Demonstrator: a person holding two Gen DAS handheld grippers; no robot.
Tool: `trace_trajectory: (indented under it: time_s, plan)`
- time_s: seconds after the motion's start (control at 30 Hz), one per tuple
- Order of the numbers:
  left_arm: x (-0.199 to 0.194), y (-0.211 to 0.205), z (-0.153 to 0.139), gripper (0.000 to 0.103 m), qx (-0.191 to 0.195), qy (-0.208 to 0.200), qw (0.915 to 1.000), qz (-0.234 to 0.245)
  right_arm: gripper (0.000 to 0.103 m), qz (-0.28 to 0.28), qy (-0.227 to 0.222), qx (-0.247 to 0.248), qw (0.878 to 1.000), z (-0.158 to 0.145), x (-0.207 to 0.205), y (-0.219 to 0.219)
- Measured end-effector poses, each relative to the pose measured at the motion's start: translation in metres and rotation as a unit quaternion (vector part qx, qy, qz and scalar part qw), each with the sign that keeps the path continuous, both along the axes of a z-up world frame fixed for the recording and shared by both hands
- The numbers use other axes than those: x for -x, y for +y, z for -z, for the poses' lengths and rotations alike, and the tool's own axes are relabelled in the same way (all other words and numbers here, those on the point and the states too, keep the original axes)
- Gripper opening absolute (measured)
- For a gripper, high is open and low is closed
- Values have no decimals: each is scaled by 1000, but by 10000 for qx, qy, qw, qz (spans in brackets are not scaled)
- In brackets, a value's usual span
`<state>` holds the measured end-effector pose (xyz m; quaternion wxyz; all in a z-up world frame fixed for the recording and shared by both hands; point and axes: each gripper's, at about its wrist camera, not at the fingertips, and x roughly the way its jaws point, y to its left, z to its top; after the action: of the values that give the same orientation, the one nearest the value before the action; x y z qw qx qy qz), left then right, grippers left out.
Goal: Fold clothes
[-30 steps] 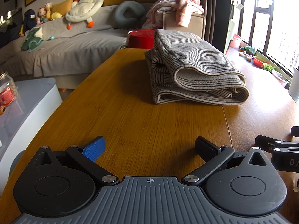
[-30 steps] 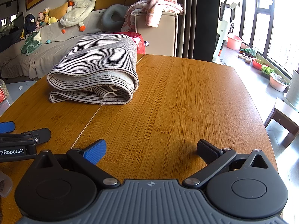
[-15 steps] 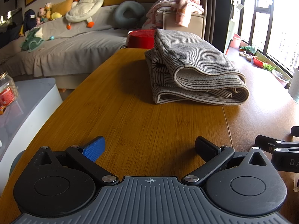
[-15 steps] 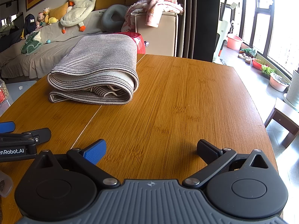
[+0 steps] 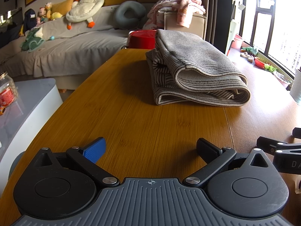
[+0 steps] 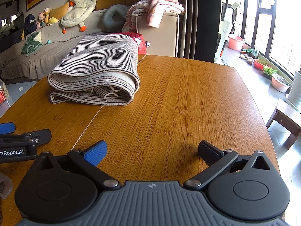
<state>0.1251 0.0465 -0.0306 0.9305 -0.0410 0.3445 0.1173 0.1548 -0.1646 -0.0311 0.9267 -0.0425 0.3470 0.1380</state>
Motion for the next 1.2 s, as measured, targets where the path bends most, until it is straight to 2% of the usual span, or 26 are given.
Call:
trace_trajectory:
  time_s: [1.2]
  plan:
    - [0,0,0,103,-1,1,10000,0,103,-71,4,4,10000,0,-4,0]
